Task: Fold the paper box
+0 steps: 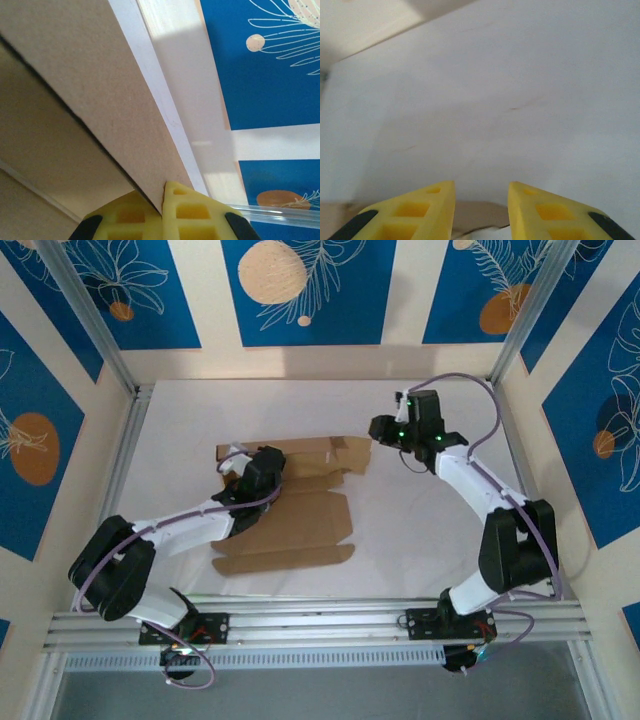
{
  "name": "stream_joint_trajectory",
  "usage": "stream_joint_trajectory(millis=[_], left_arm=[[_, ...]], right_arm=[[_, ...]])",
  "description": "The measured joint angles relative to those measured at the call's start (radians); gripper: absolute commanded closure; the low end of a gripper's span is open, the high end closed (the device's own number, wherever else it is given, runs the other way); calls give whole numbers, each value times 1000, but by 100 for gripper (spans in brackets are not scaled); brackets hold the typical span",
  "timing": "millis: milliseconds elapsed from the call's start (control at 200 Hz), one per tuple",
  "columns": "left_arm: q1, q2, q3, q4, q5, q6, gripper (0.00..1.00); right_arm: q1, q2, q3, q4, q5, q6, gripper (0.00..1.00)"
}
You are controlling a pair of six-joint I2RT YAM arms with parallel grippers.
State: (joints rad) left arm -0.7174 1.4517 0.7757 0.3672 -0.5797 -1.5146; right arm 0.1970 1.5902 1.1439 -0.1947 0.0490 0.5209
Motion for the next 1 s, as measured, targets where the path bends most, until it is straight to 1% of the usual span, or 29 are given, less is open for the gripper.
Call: stream_joint_trajectory(millis=[115, 210, 275, 425, 530, 650, 750, 830, 950, 1000], left_arm=[[0, 10, -6, 22, 16, 6, 100], [0, 16, -6, 27, 28, 6, 100], [0, 18, -6, 37, 30, 6, 100], [0, 24, -6, 55, 33, 14, 100], [9, 26, -6, 67, 33, 25, 100], [9, 37, -6, 83, 42, 26, 100], [10, 44, -6, 97, 48, 26, 100], [9, 45, -6, 105, 52, 26, 100], [10, 45, -12, 124, 56, 26, 100], [10, 46, -17, 131, 59, 26, 100]], right_arm=[[-20, 109, 3, 0, -4, -32, 66], [-6, 181, 2, 2, -54, -96, 68], [11, 191, -11, 24, -98, -138, 69], [77, 142, -80, 80, -177, -219, 69], [130, 83, -140, 106, -192, -254, 68], [213, 11, -203, 152, -209, -291, 67], [266, -21, -224, 171, -213, -324, 64], [288, -22, -224, 182, -213, -342, 61], [290, -22, -224, 184, -194, -359, 57], [290, -20, -225, 187, -177, -360, 53]])
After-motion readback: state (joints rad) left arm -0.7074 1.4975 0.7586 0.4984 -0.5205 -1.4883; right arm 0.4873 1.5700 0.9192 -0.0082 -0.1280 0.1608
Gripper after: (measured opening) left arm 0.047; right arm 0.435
